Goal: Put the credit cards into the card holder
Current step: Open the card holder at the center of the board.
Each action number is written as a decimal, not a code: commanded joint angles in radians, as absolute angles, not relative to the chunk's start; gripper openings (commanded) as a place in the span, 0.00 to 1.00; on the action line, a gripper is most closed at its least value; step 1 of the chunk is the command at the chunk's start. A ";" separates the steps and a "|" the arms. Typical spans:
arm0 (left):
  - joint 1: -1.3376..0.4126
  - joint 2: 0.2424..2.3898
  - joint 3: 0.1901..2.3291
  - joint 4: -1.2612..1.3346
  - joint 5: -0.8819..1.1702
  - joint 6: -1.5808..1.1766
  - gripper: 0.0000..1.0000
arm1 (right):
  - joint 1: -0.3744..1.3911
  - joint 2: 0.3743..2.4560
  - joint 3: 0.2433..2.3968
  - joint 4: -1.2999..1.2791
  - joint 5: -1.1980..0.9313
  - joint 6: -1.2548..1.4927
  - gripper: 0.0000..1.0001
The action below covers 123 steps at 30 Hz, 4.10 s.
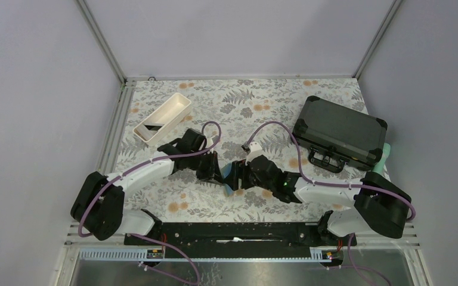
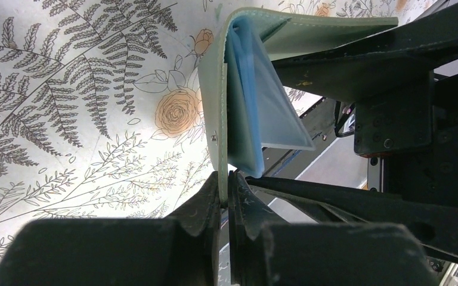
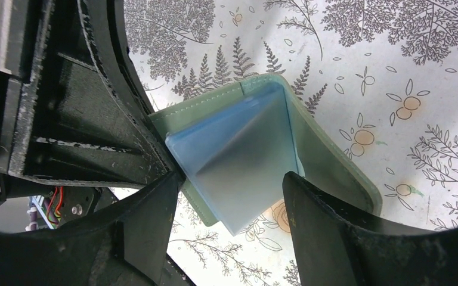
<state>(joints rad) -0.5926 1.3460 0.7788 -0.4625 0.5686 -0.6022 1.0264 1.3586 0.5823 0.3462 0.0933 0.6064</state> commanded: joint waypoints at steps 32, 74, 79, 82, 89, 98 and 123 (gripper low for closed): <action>-0.534 1.375 0.782 -0.401 0.660 -0.581 0.00 | 1.083 1.376 0.590 0.273 0.443 0.630 0.50; -0.531 1.325 0.834 -0.492 0.138 -0.576 0.72 | 1.031 1.449 0.548 0.329 0.331 0.778 0.00; -0.535 1.249 0.754 -0.323 0.200 -0.683 0.77 | 1.031 1.466 0.519 0.366 0.341 0.863 0.00; -0.540 1.286 0.733 -0.280 0.203 -0.695 0.77 | 1.031 1.471 0.508 0.382 0.348 0.893 0.00; -0.540 1.350 0.658 -0.107 0.333 -0.768 0.78 | 1.031 1.472 0.505 0.394 0.354 0.911 0.00; -0.541 1.455 0.566 0.116 0.411 -0.865 0.67 | 1.031 1.482 0.508 0.394 0.353 0.914 0.00; -0.546 1.430 0.560 0.146 0.416 -0.884 0.00 | 1.031 1.306 0.646 0.372 0.115 0.669 0.33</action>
<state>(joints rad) -0.5419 1.4651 0.5457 0.1070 0.3977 -0.8886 1.0340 1.2343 0.6029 0.2905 0.2333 0.6765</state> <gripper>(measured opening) 0.089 0.361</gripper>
